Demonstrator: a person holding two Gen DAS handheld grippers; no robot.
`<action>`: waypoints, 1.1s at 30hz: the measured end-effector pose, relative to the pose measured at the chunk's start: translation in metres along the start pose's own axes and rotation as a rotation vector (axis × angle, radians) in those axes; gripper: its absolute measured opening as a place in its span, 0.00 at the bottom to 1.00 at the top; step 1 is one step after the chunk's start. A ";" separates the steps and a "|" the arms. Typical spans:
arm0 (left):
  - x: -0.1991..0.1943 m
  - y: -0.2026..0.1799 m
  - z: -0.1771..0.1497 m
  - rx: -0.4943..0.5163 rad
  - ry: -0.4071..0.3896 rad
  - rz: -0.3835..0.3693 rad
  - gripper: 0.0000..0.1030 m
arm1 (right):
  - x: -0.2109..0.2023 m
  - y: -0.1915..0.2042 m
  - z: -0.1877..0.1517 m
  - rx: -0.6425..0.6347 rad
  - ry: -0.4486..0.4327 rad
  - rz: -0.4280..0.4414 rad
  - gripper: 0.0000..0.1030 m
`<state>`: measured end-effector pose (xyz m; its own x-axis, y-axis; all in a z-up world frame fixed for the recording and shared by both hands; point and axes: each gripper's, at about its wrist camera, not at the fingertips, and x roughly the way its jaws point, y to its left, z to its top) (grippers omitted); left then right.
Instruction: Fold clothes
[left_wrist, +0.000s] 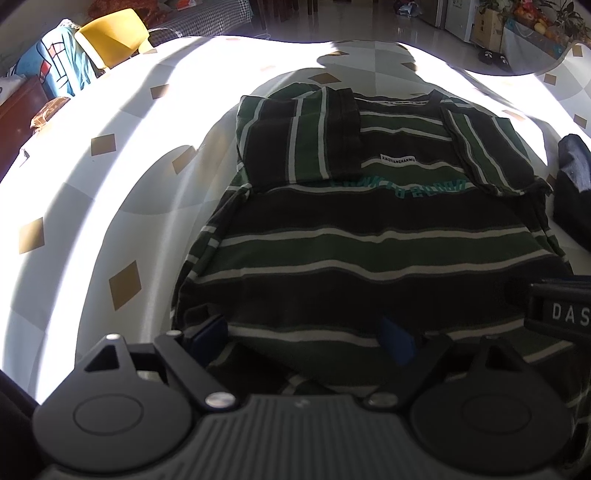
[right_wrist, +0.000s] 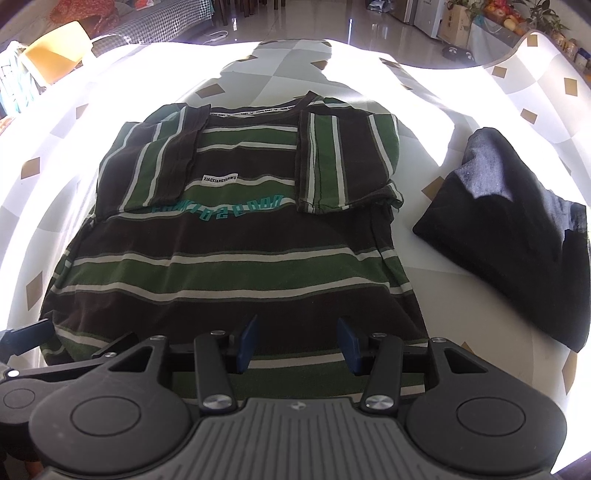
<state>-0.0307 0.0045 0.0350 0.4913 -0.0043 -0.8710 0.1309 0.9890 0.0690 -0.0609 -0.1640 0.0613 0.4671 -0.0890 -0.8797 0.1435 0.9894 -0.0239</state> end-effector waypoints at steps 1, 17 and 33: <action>0.000 0.000 0.000 -0.001 0.000 0.000 0.85 | 0.000 0.000 0.000 0.000 0.000 -0.001 0.44; 0.001 0.005 0.002 -0.031 -0.008 0.004 0.62 | 0.002 0.000 0.001 -0.006 -0.001 -0.008 0.44; -0.006 0.048 0.016 -0.180 -0.059 0.072 0.79 | -0.013 0.023 -0.008 -0.136 -0.059 0.296 0.44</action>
<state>-0.0140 0.0499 0.0516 0.5439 0.0640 -0.8367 -0.0602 0.9975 0.0372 -0.0704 -0.1389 0.0681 0.5214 0.2018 -0.8291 -0.1221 0.9793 0.1615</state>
